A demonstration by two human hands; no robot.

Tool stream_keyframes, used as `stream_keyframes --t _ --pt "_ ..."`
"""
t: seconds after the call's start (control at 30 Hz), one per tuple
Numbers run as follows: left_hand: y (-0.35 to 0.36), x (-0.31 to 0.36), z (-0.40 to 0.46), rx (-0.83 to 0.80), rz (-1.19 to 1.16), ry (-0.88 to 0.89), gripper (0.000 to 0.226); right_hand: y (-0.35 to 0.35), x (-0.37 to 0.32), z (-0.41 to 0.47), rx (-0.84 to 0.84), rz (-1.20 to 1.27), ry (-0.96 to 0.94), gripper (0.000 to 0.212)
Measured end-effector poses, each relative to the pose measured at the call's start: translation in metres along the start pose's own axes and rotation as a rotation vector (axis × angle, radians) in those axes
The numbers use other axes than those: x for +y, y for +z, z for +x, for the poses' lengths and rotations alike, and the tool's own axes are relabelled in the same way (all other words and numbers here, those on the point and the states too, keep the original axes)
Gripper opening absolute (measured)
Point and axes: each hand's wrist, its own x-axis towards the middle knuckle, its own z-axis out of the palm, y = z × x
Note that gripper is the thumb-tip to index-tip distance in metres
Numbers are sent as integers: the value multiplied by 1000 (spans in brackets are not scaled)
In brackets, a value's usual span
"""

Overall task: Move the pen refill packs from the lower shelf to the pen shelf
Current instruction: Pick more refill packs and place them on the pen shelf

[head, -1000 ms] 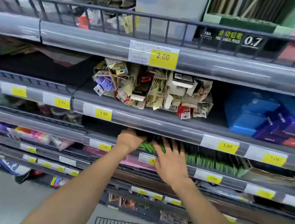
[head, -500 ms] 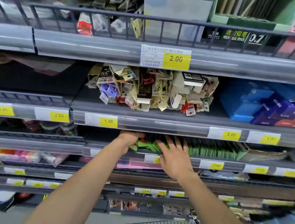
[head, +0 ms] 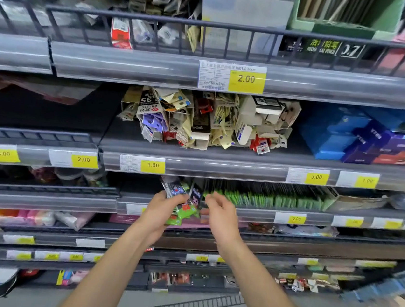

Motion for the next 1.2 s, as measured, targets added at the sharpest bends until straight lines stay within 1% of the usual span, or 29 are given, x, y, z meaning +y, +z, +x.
stream_keyframes --t 0.07,0.13,0.2,0.27,0.37,0.47,0.53,0.6,0.67,0.7,0.77,0.9,1.0,1.03,1.13,1.2 --pt "-2 -6 -6 6 -7 30 30 5 0 1 -59 159 117 33" --pt "-2 -8 -9 4 -13 33 22 9 3 7 -62 211 180 26" --pt "-3 -8 -13 -1 -16 24 23 12 5 12 -28 234 242 23" --pt "-6 -11 -16 -36 -1 25 26 14 9 13 -17 215 262 22" --pt "-16 -17 -20 -73 6 16 29 15 17 4 -30 132 200 17" --pt "-28 -21 -24 -53 -46 -38 27 12 24 -5 115 42 69 17" --pt "-34 -24 -25 -60 -88 -71 29 9 26 -12 177 76 4 18" --pt "-38 -26 -24 -80 -86 -77 42 7 25 -21 135 138 -10 16" --pt "-39 -26 -25 -107 -74 -63 59 11 25 -29 16 102 -37 16" --pt "-38 -26 -27 -132 -72 -51 63 14 26 -32 -38 71 -56 16" --pt "-35 -27 -30 -198 -68 -15 59 18 28 -38 -84 25 -93 14" --pt "-35 -34 -34 -309 -117 12 50 14 27 -43 -83 -33 -158 18" --pt "-35 -39 -41 -306 -234 -52 60 9 28 -49 -53 -125 -215 16" --pt "-34 -41 -44 -300 -261 -73 60 7 30 -51 -42 -154 -229 15" --pt "-26 -41 -54 -307 -292 -114 50 0 35 -62 -28 -189 -268 12" --pt "-19 -44 -56 -370 -257 -90 47 -4 40 -70 -15 -229 -312 10"
